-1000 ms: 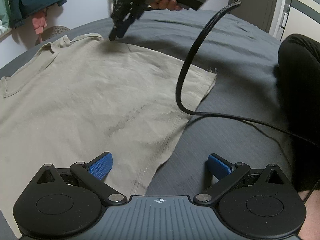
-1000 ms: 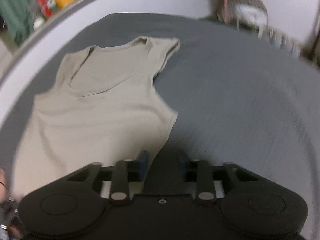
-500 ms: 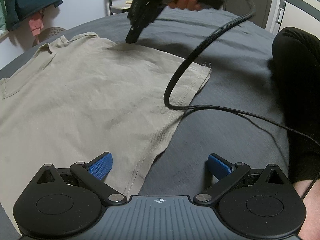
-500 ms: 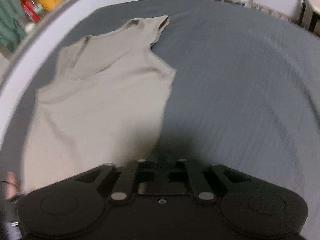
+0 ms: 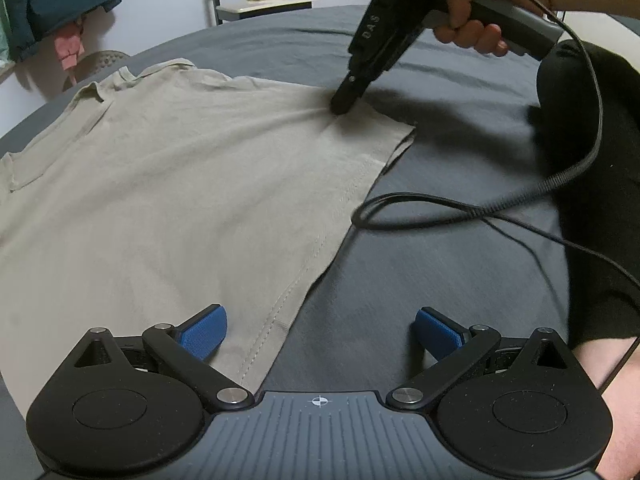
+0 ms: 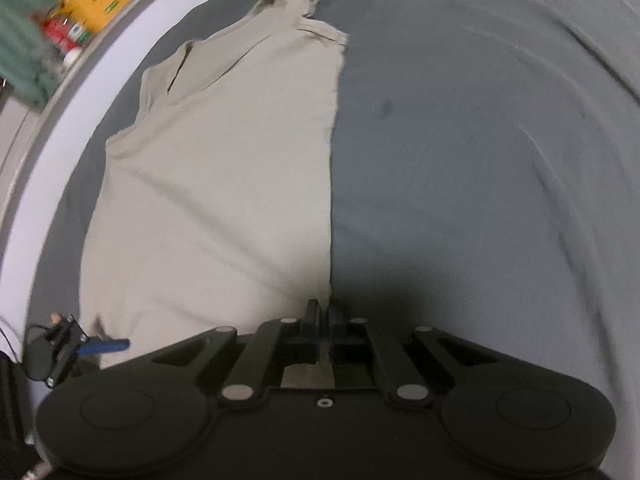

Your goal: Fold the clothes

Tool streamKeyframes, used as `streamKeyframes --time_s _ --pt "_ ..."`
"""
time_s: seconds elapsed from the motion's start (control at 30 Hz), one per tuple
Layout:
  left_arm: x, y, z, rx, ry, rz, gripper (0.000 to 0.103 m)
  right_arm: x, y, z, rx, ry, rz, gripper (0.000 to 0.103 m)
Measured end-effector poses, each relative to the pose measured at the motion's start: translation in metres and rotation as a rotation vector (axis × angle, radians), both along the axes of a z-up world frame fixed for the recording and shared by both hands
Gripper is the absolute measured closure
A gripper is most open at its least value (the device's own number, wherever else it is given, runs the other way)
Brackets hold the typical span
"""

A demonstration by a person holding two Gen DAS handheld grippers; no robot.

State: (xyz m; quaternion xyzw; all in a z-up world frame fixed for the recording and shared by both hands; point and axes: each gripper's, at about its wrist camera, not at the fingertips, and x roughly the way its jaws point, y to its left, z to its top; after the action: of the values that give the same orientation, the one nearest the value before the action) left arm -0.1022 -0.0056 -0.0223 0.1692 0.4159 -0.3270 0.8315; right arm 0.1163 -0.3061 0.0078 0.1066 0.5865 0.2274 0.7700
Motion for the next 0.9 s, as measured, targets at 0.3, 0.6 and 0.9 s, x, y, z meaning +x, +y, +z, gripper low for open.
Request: streamKeyframes --time_s 0.3,0.6,0.9 --pt "0.029 0.051 0.016 -0.281 0.107 0.320 0.001 -0.040 -0.024 -0.011 0.120 0.094 -0.028 0.068" --pt "0.044 0.124 0.038 -0.286 0.009 0.866 0.001 -0.047 -0.030 -0.014 0.151 0.126 -0.065 0.100" --pt "0.035 0.191 0.042 -0.443 0.222 1.044 0.001 -0.047 -0.034 -0.020 0.172 0.159 -0.052 0.087"
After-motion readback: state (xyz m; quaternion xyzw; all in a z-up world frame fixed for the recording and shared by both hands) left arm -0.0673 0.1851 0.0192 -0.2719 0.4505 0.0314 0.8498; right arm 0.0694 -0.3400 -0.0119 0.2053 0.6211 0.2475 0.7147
